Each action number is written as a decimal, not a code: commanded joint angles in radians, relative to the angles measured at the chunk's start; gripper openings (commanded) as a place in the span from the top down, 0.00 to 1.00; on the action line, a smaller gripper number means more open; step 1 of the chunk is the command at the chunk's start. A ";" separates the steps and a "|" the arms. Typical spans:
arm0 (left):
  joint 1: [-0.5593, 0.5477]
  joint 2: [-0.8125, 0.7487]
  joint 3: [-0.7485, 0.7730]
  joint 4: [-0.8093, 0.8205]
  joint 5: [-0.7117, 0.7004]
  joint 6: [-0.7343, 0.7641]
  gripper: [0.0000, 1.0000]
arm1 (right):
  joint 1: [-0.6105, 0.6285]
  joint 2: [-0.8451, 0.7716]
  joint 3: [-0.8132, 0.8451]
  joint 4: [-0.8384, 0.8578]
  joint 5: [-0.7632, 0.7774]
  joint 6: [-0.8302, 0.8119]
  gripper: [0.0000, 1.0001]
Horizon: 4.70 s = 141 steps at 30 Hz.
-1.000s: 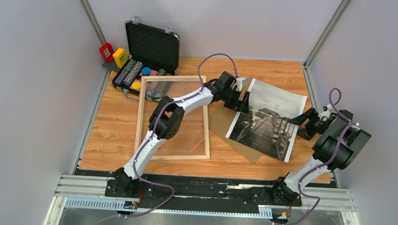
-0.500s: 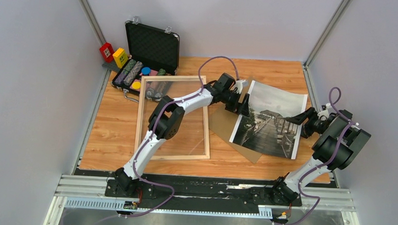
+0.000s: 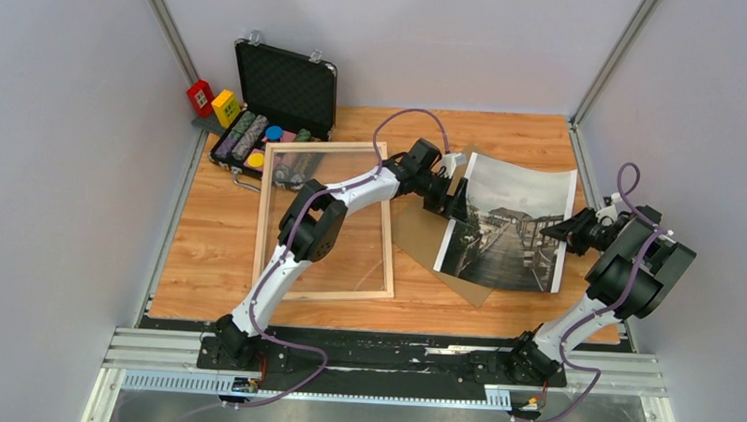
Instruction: Put the photo into the frame
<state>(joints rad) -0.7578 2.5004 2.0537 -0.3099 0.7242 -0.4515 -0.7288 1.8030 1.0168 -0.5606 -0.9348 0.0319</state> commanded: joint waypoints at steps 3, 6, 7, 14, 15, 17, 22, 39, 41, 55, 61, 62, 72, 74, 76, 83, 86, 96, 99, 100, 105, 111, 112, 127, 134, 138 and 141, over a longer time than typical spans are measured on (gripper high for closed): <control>-0.014 -0.035 -0.027 -0.068 -0.017 0.015 0.07 | 0.003 -0.087 0.027 0.012 -0.008 -0.014 0.97; -0.011 -0.054 -0.023 -0.084 -0.039 0.026 0.05 | 0.003 -0.158 0.028 0.008 0.010 -0.008 1.00; -0.007 -0.067 -0.023 -0.088 -0.044 0.029 0.04 | 0.003 -0.182 0.029 0.008 0.012 -0.004 1.00; 0.030 -0.162 -0.019 -0.165 -0.093 0.063 0.00 | 0.022 -0.350 0.067 0.004 0.035 0.064 1.00; 0.038 -0.185 -0.017 -0.177 -0.098 0.081 0.00 | 0.032 -0.368 0.074 0.002 0.044 0.072 1.00; 0.047 -0.217 -0.016 -0.216 -0.116 0.107 0.00 | 0.065 -0.405 0.091 -0.006 0.079 0.080 1.00; 0.067 -0.296 0.038 -0.327 -0.140 0.141 0.00 | 0.225 -0.493 0.154 -0.012 0.258 0.083 1.00; 0.209 -0.428 0.036 -0.175 0.036 -0.360 0.00 | 0.858 -0.364 0.508 -0.078 0.820 -0.026 1.00; 0.231 -0.437 0.012 -0.138 0.054 -0.433 0.00 | 0.930 -0.327 0.525 -0.076 0.887 -0.060 1.00; 0.404 -0.562 -0.306 0.062 0.023 -0.737 0.00 | 1.191 -0.057 0.666 -0.110 1.033 -0.042 1.00; 0.405 -0.567 -0.352 0.082 0.019 -0.791 0.00 | 1.275 0.001 0.675 -0.110 1.069 -0.038 1.00; 0.405 -0.569 -0.362 0.086 0.016 -0.801 0.00 | 1.284 0.010 0.677 -0.110 1.071 -0.038 1.00; 0.402 -0.535 -0.419 0.102 -0.013 -0.815 0.03 | 1.341 0.064 0.689 -0.114 1.083 -0.038 1.00; 0.402 -0.523 -0.423 0.100 -0.016 -0.813 0.03 | 1.349 0.068 0.690 -0.114 1.093 -0.038 1.00; 0.400 -0.517 -0.430 0.100 -0.023 -0.811 0.04 | 1.354 0.070 0.689 -0.114 1.094 -0.038 1.00; 0.373 -0.463 -0.412 0.118 -0.032 -0.821 0.09 | 1.369 0.078 0.686 -0.114 1.100 -0.006 1.00; 0.355 -0.444 -0.408 0.119 -0.035 -0.820 0.12 | 1.376 0.075 0.685 -0.114 1.108 -0.010 1.00; 0.336 -0.402 -0.424 0.156 -0.037 -0.823 0.39 | 1.384 0.052 0.648 -0.114 1.092 -0.011 0.80; 0.335 -0.402 -0.445 0.180 -0.034 -0.832 0.48 | 1.385 0.049 0.642 -0.114 1.089 -0.012 0.76; 0.336 -0.404 -0.454 0.184 -0.032 -0.835 0.51 | 1.385 0.047 0.638 -0.114 1.087 -0.013 0.75; 0.336 -0.406 -0.472 0.203 -0.032 -0.833 0.66 | 1.385 0.032 0.624 -0.115 1.084 -0.013 0.69; 0.336 -0.392 -0.483 0.215 -0.029 -0.827 0.81 | 1.384 -0.017 0.610 -0.114 1.108 -0.027 0.52; 0.336 -0.391 -0.485 0.216 -0.029 -0.825 0.82 | 1.384 -0.026 0.606 -0.114 1.112 -0.027 0.49; 0.337 -0.420 -0.355 -0.017 0.011 -0.411 1.00 | 1.280 -0.221 0.541 -0.108 1.000 -0.053 0.22; 0.347 -0.444 -0.289 -0.248 0.056 -0.114 1.00 | 1.180 -0.285 0.488 -0.100 0.914 -0.038 0.22; 0.359 -0.495 -0.300 -0.349 0.097 0.062 1.00 | 1.157 -0.318 0.441 -0.084 0.893 -0.043 0.21; 0.363 -0.547 -0.324 -0.410 0.106 0.153 1.00 | 1.141 -0.339 0.413 -0.071 0.878 -0.047 0.21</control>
<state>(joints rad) -0.4046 2.0850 1.7298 -0.5930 0.7788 -0.5148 0.4255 1.5223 1.4574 -0.6861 -0.0093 -0.0116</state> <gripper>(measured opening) 0.007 0.786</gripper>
